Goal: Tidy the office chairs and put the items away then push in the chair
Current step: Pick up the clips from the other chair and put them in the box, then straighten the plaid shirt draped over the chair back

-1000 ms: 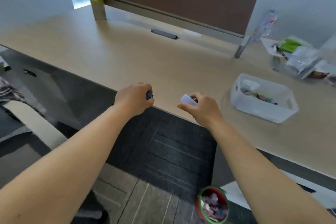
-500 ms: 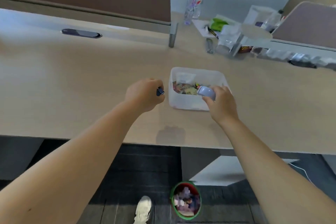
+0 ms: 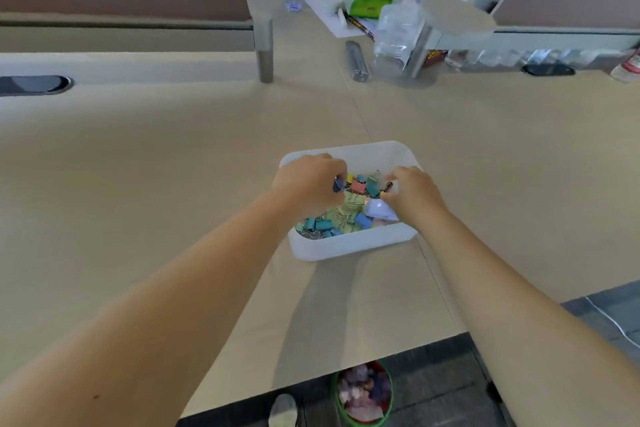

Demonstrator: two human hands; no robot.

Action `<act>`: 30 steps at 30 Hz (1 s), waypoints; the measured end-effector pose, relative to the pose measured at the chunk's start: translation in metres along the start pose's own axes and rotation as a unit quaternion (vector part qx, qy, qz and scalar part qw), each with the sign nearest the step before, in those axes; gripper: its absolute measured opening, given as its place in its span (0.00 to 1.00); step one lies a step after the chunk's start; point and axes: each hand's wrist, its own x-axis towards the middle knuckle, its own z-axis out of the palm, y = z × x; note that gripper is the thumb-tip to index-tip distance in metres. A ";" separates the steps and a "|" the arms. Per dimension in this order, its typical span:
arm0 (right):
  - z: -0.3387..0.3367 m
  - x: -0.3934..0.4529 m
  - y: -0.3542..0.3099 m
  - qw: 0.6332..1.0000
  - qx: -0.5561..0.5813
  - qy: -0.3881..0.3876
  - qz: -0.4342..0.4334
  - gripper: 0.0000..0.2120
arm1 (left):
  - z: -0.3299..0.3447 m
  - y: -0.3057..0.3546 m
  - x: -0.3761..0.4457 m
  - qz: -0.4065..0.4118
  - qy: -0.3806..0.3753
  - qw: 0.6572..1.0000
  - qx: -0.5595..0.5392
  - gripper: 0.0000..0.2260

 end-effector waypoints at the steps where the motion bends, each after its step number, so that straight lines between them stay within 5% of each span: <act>1: -0.001 0.002 0.001 1.000 0.006 0.007 0.001 0.17 | 0.004 0.002 0.005 0.010 -0.025 1.000 0.007 0.11; 8: -0.015 0.003 0.004 0.999 0.018 0.035 -0.019 0.16 | 0.014 0.016 0.017 0.047 -0.152 0.983 0.091 0.31; 12: -0.020 -0.004 0.000 0.998 0.034 0.038 -0.042 0.16 | 0.001 0.016 0.011 0.033 -0.124 0.990 0.056 0.27; 22: -0.025 -0.055 -0.051 0.975 0.044 0.002 -0.219 0.15 | -0.033 -0.005 -0.093 -0.146 0.032 0.988 0.040 0.15; 30: 0.032 -0.169 -0.130 0.899 -0.010 -0.099 -0.425 0.15 | -0.010 -0.025 -0.304 -0.382 0.067 0.922 0.001 0.16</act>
